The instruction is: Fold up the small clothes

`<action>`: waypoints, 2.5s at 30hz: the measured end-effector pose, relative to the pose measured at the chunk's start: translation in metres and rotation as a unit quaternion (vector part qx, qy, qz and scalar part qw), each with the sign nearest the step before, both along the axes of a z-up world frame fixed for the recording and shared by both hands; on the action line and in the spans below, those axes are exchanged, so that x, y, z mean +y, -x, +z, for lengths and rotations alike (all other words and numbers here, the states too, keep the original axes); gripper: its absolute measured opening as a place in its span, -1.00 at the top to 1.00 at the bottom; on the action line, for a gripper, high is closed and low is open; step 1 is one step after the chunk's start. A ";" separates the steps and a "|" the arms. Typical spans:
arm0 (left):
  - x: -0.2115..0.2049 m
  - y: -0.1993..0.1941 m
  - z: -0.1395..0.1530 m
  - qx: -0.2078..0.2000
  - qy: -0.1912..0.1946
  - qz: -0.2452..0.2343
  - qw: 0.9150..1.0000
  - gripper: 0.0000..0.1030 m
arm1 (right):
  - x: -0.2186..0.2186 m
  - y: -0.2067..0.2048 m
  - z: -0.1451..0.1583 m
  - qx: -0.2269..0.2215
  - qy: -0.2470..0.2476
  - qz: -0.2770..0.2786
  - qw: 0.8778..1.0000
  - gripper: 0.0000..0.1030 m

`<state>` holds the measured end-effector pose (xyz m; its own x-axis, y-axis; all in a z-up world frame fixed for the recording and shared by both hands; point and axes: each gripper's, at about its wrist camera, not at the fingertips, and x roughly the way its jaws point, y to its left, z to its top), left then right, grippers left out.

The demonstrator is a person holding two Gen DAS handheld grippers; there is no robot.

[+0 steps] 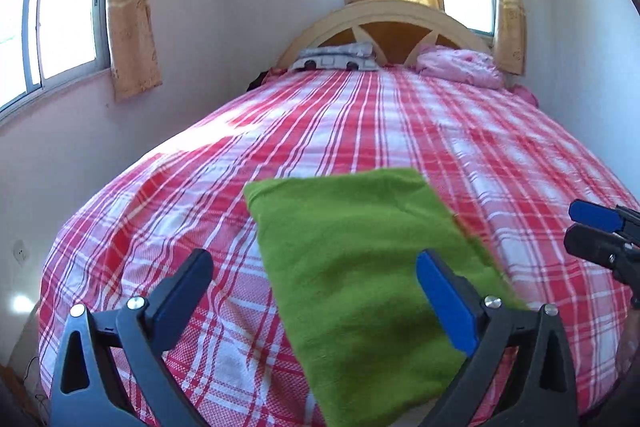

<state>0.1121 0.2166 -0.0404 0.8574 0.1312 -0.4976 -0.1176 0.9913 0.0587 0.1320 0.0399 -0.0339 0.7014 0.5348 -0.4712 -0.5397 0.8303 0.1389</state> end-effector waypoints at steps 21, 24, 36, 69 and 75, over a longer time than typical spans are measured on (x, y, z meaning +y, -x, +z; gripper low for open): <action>-0.011 0.013 0.019 -0.025 0.002 -0.012 1.000 -1.00 | -0.002 0.015 0.016 -0.036 -0.004 -0.007 0.999 -0.40; -0.012 0.013 0.019 -0.025 -0.001 -0.011 1.000 -1.00 | -0.002 0.015 0.014 -0.035 -0.006 -0.006 0.999 -0.40; -0.010 0.015 0.021 -0.028 0.000 -0.011 1.000 -1.00 | -0.005 0.015 0.013 -0.033 -0.010 -0.006 0.999 -0.40; -0.009 0.016 0.028 -0.033 -0.016 -0.001 0.999 -1.00 | -0.002 0.018 0.012 -0.042 -0.017 -0.009 0.999 -0.40; -0.005 0.013 0.026 -0.027 -0.019 0.011 0.999 -1.00 | 0.002 0.018 0.009 -0.040 -0.014 -0.006 0.999 -0.40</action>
